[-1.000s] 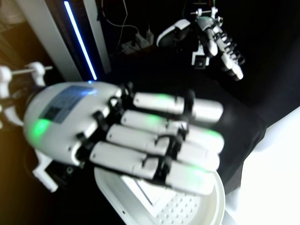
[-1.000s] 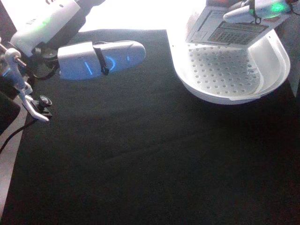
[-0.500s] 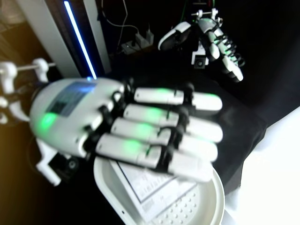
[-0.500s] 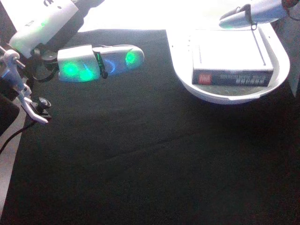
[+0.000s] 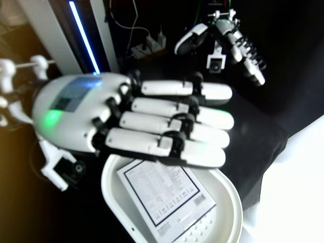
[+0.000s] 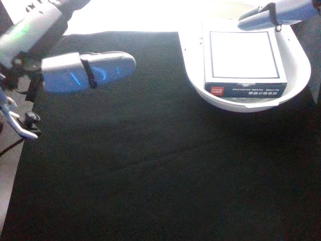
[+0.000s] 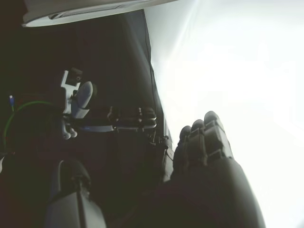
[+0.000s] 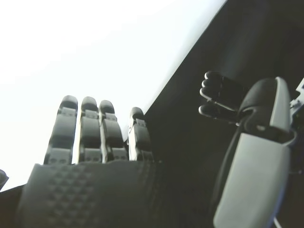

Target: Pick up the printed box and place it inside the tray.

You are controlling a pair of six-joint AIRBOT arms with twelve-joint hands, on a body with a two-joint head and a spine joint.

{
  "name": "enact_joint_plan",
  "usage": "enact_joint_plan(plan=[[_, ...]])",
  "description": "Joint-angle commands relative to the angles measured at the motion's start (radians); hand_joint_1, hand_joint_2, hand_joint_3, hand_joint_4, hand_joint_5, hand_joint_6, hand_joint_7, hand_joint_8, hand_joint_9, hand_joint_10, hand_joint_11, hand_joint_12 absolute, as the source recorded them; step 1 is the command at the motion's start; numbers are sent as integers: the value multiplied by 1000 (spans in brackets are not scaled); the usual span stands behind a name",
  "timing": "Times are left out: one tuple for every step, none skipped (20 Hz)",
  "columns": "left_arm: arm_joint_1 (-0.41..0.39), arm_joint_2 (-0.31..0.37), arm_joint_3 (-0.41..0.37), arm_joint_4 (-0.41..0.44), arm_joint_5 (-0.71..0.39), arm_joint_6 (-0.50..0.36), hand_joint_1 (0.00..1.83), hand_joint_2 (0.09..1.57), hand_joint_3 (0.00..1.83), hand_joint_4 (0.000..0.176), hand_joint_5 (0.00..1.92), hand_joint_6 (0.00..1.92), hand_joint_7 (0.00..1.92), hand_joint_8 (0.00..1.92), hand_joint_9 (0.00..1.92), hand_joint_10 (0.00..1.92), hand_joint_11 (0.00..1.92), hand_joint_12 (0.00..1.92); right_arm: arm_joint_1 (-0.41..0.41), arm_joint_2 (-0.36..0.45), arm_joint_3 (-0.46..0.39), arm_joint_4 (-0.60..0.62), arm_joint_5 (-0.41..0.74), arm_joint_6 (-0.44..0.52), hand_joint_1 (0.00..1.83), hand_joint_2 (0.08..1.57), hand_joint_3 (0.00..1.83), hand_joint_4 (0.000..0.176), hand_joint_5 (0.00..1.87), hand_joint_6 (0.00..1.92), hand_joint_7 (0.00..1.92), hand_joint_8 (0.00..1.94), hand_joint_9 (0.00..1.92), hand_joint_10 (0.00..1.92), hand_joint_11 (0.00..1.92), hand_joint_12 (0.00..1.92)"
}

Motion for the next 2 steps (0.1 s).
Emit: enact_joint_plan(plan=[[-2,8,-5,2,-143,-8,479,837,0,176,0,0,0,0,0,0,0,0,-1,13,-5,13,164,9,792,556,0,176,0,0,0,0,0,0,49,23],[-2,9,-10,7,-147,-8,485,813,0,176,0,0,0,0,0,0,0,0,-10,25,-19,13,198,10,771,530,0,176,0,0,0,0,0,0,49,42]])
